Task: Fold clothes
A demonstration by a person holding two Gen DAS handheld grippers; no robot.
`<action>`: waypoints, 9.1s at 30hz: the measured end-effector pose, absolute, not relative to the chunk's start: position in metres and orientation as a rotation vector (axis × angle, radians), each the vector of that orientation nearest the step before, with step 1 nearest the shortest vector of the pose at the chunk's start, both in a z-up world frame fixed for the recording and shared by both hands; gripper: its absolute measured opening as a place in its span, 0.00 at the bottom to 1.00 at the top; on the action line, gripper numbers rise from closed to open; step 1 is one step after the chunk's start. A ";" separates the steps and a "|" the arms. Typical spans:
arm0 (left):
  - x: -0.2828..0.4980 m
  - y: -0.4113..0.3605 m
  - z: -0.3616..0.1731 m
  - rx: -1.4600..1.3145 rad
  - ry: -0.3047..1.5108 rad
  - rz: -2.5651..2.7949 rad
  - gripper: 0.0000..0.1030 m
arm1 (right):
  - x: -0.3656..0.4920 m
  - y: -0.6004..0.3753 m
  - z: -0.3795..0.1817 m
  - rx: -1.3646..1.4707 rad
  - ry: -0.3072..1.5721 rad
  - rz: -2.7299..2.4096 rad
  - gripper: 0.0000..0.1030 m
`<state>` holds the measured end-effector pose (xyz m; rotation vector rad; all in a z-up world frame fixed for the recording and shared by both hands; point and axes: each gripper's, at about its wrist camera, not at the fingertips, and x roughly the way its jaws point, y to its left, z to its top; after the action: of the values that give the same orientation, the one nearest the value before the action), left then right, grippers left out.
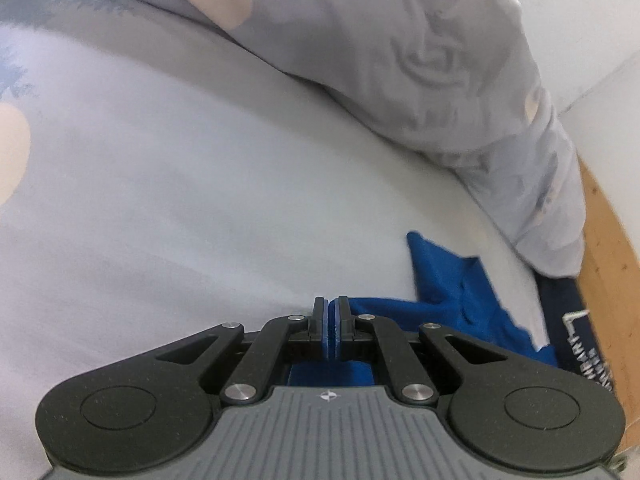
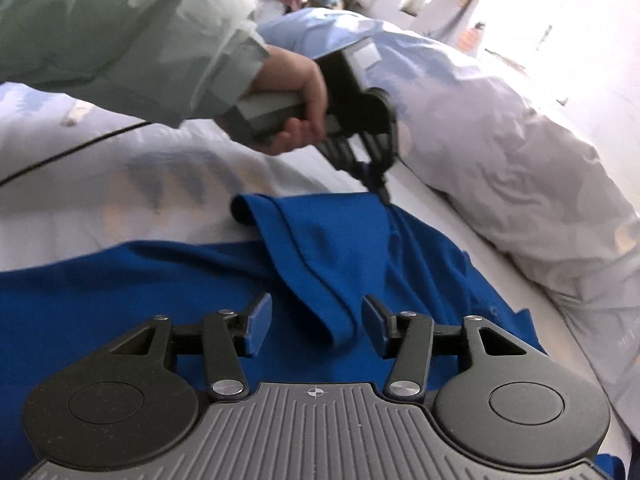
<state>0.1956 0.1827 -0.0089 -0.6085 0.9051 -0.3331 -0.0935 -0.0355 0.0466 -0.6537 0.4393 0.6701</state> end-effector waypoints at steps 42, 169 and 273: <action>0.205 0.162 0.044 -0.631 0.890 -0.286 0.06 | -0.036 -0.089 0.076 0.307 0.407 0.587 0.04; -0.004 0.101 0.020 -0.341 0.736 -0.071 0.34 | 0.134 0.000 0.047 -0.199 0.865 0.704 0.48; 0.015 0.020 0.031 0.162 0.658 -0.206 0.09 | 0.115 -0.048 0.044 -0.313 0.821 0.555 0.07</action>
<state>0.0151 0.0197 0.0311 0.1622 0.6577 -0.2059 0.1151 -0.0482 0.0439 -0.3130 0.8208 0.5553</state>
